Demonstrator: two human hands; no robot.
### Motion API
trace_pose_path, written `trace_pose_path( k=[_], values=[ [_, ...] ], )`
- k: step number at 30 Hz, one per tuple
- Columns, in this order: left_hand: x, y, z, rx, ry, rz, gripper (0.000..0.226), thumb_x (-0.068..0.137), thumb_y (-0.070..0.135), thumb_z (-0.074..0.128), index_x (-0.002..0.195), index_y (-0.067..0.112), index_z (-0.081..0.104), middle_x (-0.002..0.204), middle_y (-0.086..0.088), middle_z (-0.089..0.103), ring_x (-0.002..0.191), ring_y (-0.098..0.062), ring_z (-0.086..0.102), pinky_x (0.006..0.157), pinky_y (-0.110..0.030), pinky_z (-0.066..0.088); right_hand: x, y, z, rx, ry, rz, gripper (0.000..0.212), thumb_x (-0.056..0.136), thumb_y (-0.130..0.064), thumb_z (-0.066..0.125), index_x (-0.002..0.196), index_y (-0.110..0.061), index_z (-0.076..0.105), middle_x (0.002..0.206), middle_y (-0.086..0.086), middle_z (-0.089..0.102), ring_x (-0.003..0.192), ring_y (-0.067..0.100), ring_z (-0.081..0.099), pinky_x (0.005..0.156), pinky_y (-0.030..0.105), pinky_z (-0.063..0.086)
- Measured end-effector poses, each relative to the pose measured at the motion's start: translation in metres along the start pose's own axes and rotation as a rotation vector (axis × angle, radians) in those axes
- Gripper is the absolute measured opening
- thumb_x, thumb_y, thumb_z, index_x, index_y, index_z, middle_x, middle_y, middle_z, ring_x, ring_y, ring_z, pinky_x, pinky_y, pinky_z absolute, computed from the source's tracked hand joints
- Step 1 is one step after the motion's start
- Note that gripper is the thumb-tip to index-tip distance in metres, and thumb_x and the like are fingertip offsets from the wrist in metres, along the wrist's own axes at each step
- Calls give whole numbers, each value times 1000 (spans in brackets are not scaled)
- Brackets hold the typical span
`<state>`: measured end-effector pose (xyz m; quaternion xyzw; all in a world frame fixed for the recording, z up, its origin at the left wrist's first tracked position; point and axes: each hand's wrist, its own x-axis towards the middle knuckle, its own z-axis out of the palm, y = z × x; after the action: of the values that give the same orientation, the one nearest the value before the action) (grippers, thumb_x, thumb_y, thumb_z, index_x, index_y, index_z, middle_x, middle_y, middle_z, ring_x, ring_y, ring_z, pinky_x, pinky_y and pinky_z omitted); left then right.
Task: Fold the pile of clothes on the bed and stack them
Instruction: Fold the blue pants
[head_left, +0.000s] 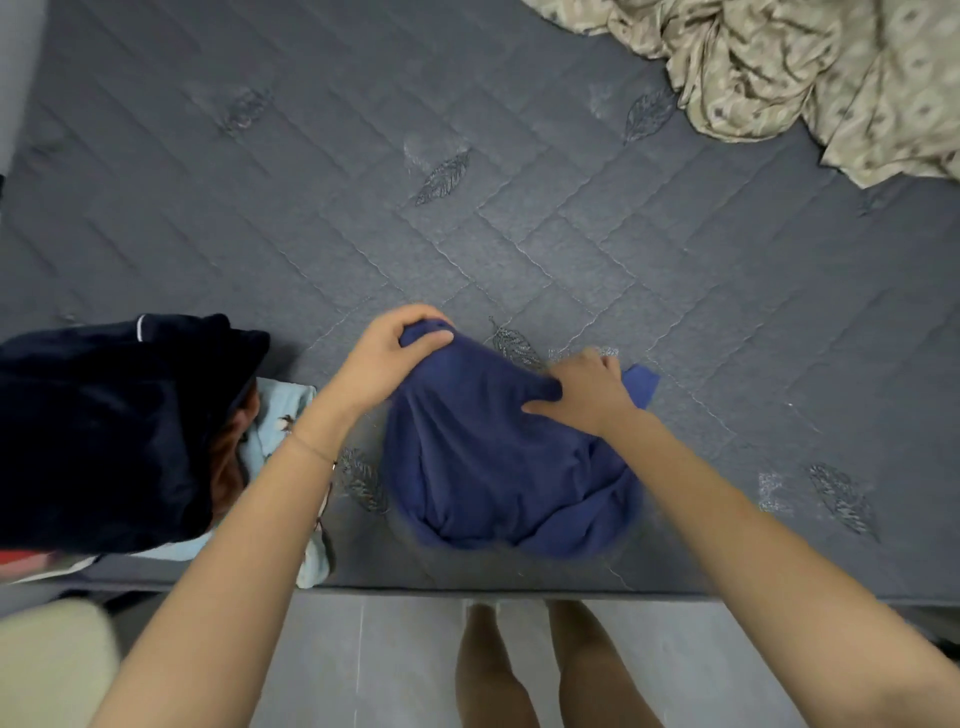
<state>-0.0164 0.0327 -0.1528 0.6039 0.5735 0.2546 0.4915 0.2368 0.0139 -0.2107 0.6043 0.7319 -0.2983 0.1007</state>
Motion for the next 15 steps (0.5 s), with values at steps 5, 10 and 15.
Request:
trace_pose_path(
  k=[5,10,15],
  values=[
    [1,46,-40,-68,261,31,8,95,7,57,93,13,62,91,10,62,85,9,56,88,-14,40,-23,4,-44,174,-22,18,58,84,-54,66,52,-17,34,65,-3,32,80,21,32,72,33,25],
    [-3,88,-51,-114,413,32,14,96,10,56,89,21,61,89,12,61,83,8,56,85,-12,40,-44,6,-85,824,-5,91,36,92,-34,65,95,2,63,85,5,60,80,14,53,74,34,45],
    [-4,121,-54,-94,513,46,5,96,8,56,93,9,60,86,11,59,77,13,54,81,-8,38,-51,0,-132,1071,251,107,26,95,-26,62,93,0,58,87,3,59,79,11,53,75,31,44]
  ],
)
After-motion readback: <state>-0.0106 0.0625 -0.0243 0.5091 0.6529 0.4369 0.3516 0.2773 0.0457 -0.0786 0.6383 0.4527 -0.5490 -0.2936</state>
